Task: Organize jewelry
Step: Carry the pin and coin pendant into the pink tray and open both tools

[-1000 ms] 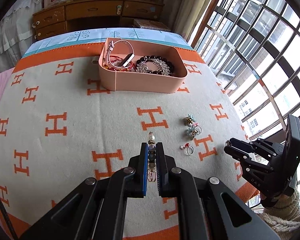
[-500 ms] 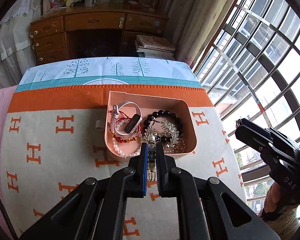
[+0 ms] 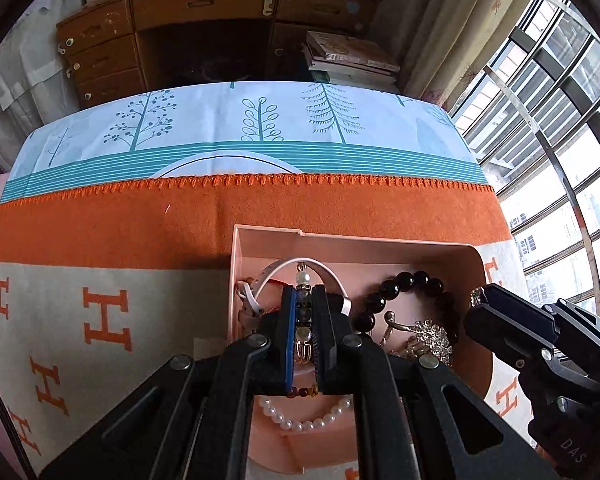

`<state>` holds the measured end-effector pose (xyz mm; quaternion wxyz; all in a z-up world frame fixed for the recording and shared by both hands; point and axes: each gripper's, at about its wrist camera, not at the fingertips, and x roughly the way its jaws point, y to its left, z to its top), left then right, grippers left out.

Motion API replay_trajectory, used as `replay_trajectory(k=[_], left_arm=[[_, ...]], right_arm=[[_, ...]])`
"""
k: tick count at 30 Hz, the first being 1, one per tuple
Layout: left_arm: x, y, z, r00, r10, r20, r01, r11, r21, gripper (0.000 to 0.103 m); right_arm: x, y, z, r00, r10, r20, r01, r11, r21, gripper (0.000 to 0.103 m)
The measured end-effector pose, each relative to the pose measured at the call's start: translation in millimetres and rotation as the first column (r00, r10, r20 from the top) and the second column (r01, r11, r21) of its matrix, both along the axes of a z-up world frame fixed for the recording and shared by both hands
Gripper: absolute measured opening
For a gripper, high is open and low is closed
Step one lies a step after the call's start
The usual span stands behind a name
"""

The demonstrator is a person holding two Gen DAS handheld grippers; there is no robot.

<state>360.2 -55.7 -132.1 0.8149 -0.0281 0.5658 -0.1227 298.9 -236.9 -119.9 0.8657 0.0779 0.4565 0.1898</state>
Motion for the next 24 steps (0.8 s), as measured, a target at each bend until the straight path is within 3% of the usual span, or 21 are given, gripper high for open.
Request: replay_trajectory(k=[4,6,8,11,14,21,24], left_arm=[[14.5,3.1,-14.8,1.0,0.016,-0.025,-0.017,0.999,-0.027,0.006],[15.3,2.4,-13.7,1.0,0.016,-0.025,-0.017,0.999,-0.039,0.014],[12.4,-0.9,-9.2,1.0,0.006,-0.01,-0.006,0.999,-0.031,0.03],[5.2,-4.6,-0.1,1.0,-0.007,0.005,0.007,1.0,-0.016,0.037],[-3.1,-2.6,10.8,1.0,0.002,0.013,-0.001,0.999,-0.038,0.057],[-27.1,-3.4,40.5,0.998,-0.005,0.064,0.007,1.0,-0.031,0.061],[-38.2,-4.1,50.8,0.997,-0.011,0.079,0.013,1.0,-0.027,0.062]], right_arm=[[16.4,-3.8,-14.6,0.998,-0.038,-0.056,0.037,0.999,-0.008,0.02],[20.5,-6.9,-17.5,0.996,-0.044,-0.082,0.045,0.999,0.011,0.02],[22.4,-8.3,-18.3,0.995,-0.047,-0.092,0.049,0.999,0.017,0.02],[22.2,-9.7,-17.3,0.995,-0.049,-0.091,0.051,0.998,0.02,0.02],[17.9,-11.8,-13.5,0.996,-0.045,-0.082,0.048,0.998,0.033,0.02],[5.1,-20.5,3.9,0.997,-0.057,-0.053,0.061,0.996,0.062,0.02],[2.2,-21.5,8.1,0.997,-0.058,-0.047,0.061,0.997,0.057,0.032]])
